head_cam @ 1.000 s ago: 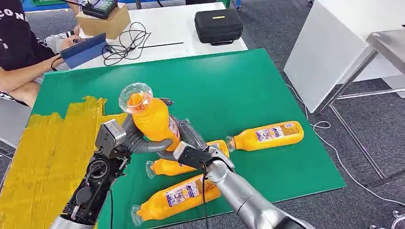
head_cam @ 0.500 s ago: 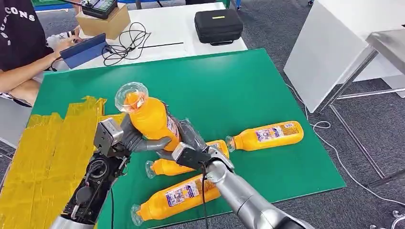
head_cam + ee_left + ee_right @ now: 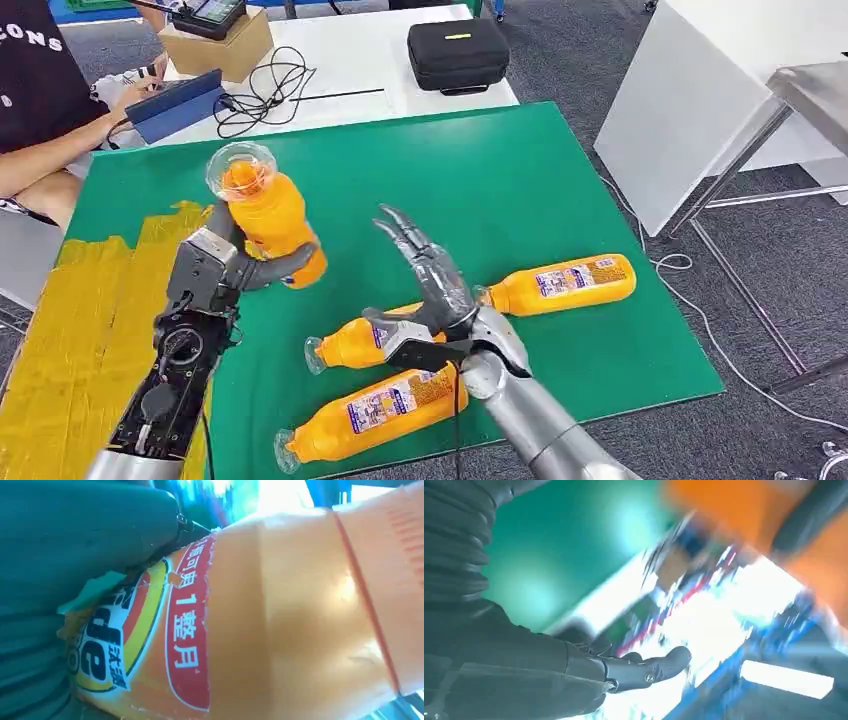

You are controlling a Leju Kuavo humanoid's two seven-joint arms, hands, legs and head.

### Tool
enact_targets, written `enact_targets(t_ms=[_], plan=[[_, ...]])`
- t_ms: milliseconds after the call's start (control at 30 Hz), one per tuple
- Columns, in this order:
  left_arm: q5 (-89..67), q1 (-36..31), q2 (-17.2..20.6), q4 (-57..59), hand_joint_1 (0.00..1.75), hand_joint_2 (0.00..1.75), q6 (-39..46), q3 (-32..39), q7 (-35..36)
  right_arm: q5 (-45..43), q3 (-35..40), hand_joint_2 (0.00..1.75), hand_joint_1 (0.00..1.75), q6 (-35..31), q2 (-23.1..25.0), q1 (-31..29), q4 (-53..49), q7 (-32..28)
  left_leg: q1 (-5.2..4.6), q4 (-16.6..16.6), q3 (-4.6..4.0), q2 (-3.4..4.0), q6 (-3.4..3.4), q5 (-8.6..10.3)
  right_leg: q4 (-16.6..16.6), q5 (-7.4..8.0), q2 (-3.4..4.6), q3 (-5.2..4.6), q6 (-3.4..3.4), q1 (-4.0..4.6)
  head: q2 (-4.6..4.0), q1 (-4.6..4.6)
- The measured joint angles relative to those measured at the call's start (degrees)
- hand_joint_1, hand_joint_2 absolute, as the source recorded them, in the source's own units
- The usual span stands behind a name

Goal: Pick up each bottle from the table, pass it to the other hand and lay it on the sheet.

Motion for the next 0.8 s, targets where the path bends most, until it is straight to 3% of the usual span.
enact_targets(t_ms=[67, 133, 233, 333, 533, 633, 800], plan=[[-17.5, -0.2, 0.6, -0.4, 1.75, 1.75, 11.5, 1.1, 4.0, 3.1, -2.3, 1.75, 0.00, -2.5, -1.9, 2.7, -5.5, 1.5, 0.00, 0.0, 0.00, -0.03, 0.00, 0.00, 0.0, 0.00, -0.02, 0.00, 0.00, 0.00, 0.00, 0.00], [-32.6, -0.8, 1.8, -0.4, 1.75, 1.75, 17.5, 1.6, 7.9, 4.8, -4.7, 1.75, 0.00, -4.1, -3.4, 5.3, -10.0, 2.2, 0.00, 0.0, -0.02, -0.06, 0.00, 0.00, 0.0, -0.01, -0.07, 0.00, 0.00, 0.00, 0.00, 0.00], [-46.3, -1.9, 3.9, -0.1, 1.75, 1.75, 19.5, 2.3, 13.9, 5.7, -8.1, 1.75, 0.00, -5.2, -5.2, 8.6, -15.2, 2.4, 0.00, 0.0, -0.02, -0.02, 0.00, -0.03, 0.0, -0.01, -0.03, 0.00, 0.01, 0.00, 0.00, 0.00], [-48.5, -2.4, 5.2, 0.5, 1.75, 1.75, 20.1, 3.0, 15.3, 6.2, -10.1, 1.75, 0.00, -5.2, -6.0, 10.5, -18.3, 2.4, 0.00, 0.0, 0.00, 0.03, -0.01, -0.04, 0.0, 0.00, 0.02, -0.02, 0.00, 0.01, 0.00, -0.02], [-67.0, -4.3, 7.4, 3.9, 1.75, 1.75, 15.4, 2.9, 24.3, 7.2, -13.5, 1.75, 0.00, -6.7, -6.7, 13.1, -21.9, 3.7, 0.01, 0.0, 0.02, 0.00, -0.01, -0.01, 0.0, 0.00, -0.02, -0.02, 0.00, 0.01, 0.00, 0.00], [-70.0, -8.3, 8.7, 10.3, 1.75, 1.75, 8.3, 2.3, 20.4, 7.8, -16.7, 1.75, 0.00, -6.8, -7.4, 15.2, -24.4, 4.4, 0.00, 0.0, 0.00, -0.01, -0.01, 0.00, 0.0, 0.01, -0.02, -0.02, 0.00, 0.00, 0.00, 0.00], [-69.3, -15.1, 9.3, 23.3, 1.75, 1.75, 4.1, 0.8, 16.6, 7.9, -21.4, 1.75, 0.00, -5.2, -9.1, 17.8, -27.6, 5.4, -0.02, 0.0, -0.03, -0.04, 0.01, 0.01, 0.0, 0.01, -0.07, 0.01, 0.00, -0.02, 0.00, 0.04]])
